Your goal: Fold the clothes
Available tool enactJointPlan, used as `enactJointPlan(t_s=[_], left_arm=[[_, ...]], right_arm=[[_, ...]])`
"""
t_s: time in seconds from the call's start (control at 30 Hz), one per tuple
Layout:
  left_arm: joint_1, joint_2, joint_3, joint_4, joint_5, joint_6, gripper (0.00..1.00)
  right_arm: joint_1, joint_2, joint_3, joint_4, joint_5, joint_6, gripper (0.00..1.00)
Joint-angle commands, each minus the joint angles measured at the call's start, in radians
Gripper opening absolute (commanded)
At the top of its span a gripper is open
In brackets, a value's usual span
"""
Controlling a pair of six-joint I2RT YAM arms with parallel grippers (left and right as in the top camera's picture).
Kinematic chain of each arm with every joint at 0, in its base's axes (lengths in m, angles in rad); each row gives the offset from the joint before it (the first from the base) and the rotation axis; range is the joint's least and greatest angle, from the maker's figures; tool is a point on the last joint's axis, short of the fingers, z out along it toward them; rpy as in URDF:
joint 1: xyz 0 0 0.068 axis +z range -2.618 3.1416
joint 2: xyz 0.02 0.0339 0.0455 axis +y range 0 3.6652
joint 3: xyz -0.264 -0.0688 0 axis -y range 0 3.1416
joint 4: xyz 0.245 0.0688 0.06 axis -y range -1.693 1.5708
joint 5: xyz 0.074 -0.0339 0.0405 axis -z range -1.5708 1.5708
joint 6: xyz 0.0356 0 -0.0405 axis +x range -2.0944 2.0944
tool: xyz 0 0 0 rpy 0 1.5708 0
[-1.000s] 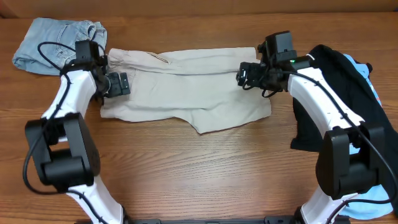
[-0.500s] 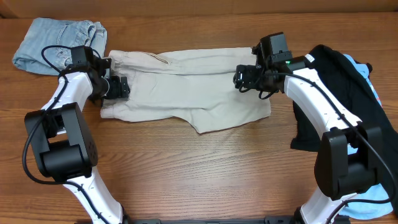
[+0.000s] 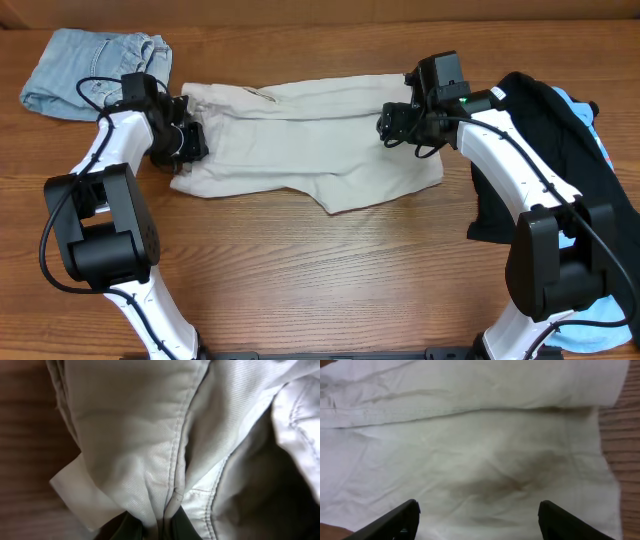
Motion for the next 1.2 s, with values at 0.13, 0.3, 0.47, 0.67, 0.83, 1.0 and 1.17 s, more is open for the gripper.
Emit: enactJointPlan(t_s=[0.13,0.3,0.47,0.67,0.83,1.0,1.17], left_arm=[[-0.011,0.0,0.379,-0.439,0.066,0.0,0.04],[-0.022,0.0,0.532,-0.674,0.061,0.082,0.04],[-0.024,0.0,0.6,-0.787,-0.038,0.112,0.04],[-0.025,0.0,0.694,-0.888,-0.104,0.164,0.04],[-0.026,0.0,0.803,-0.954,-0.117,0.191,0.04],[-0.055,0.0,0.856,-0.957,-0.118,0.209,0.04],[-0.11,0.001,0.855,-0.941,-0.121,0.217,0.04]], right_arm=[[-0.002,-0.05,0.176,-0.119,-0.071,0.012,0.76],[-0.002,-0.05,0.241,-0.177,-0.068,0.012,0.59],[0.003,-0.022,0.224,-0.165,-0.068,0.013,0.04],[0.013,0.059,0.193,-0.12,-0.068,0.04,0.04],[0.013,0.15,0.193,-0.117,-0.078,0.067,0.04],[0.028,0.216,0.179,-0.154,-0.173,0.082,0.04],[0.072,0.216,0.127,-0.131,-0.164,0.155,0.04]])
